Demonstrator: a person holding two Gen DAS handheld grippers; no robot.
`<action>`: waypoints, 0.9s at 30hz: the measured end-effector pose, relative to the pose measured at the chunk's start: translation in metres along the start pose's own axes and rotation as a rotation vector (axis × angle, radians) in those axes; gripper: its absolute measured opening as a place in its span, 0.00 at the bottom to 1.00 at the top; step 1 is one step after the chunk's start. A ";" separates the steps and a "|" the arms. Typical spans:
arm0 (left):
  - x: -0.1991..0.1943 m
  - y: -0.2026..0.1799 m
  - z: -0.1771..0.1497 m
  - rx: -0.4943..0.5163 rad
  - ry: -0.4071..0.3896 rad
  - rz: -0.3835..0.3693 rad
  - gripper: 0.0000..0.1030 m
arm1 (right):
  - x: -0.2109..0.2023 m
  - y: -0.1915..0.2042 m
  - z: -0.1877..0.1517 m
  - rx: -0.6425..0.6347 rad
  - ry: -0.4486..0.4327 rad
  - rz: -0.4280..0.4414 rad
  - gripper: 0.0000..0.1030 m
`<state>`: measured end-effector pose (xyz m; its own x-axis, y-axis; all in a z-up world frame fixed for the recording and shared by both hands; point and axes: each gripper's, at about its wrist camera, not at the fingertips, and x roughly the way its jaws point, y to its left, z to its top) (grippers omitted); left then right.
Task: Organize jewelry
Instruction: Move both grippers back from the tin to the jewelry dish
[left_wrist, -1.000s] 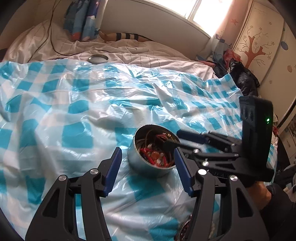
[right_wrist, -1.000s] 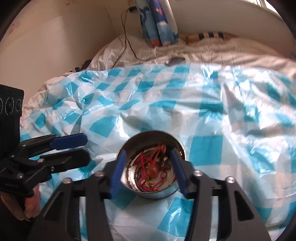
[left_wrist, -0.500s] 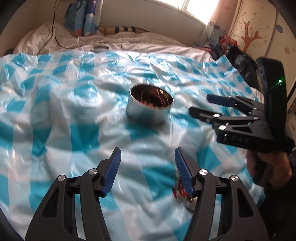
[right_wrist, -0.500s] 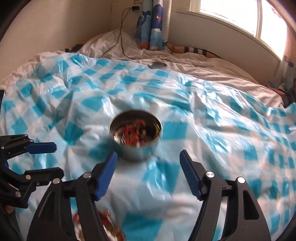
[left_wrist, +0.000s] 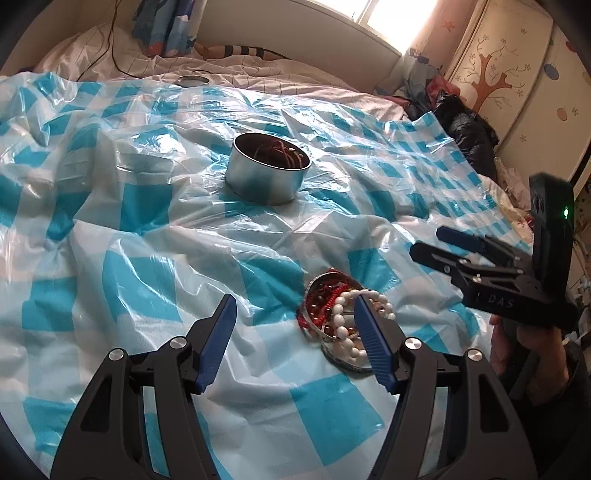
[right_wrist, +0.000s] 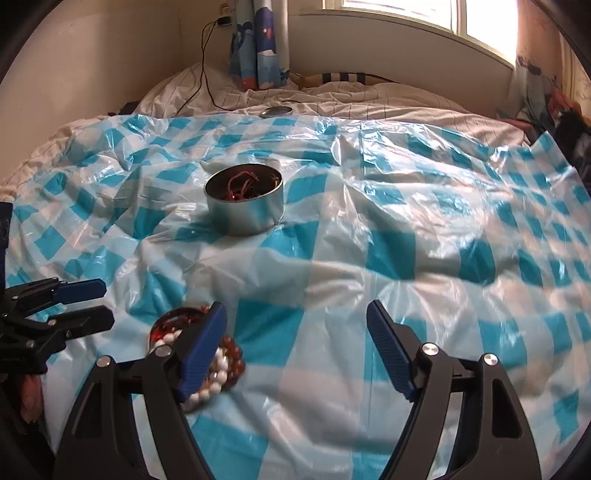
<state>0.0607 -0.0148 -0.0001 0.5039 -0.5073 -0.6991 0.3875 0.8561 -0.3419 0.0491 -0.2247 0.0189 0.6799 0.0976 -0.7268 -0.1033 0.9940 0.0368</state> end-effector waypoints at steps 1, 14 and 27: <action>-0.002 0.001 -0.001 -0.005 -0.005 -0.005 0.61 | 0.000 0.000 0.000 0.000 0.000 0.000 0.75; -0.006 -0.021 -0.008 0.106 -0.023 -0.024 0.61 | -0.016 0.000 -0.032 0.014 0.008 0.039 0.80; 0.007 -0.029 -0.004 0.128 0.007 -0.060 0.61 | 0.011 0.017 -0.038 -0.012 0.087 0.123 0.53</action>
<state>0.0497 -0.0428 0.0023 0.4720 -0.5560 -0.6841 0.5123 0.8046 -0.3005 0.0273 -0.2087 -0.0146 0.5962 0.2132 -0.7740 -0.1906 0.9741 0.1215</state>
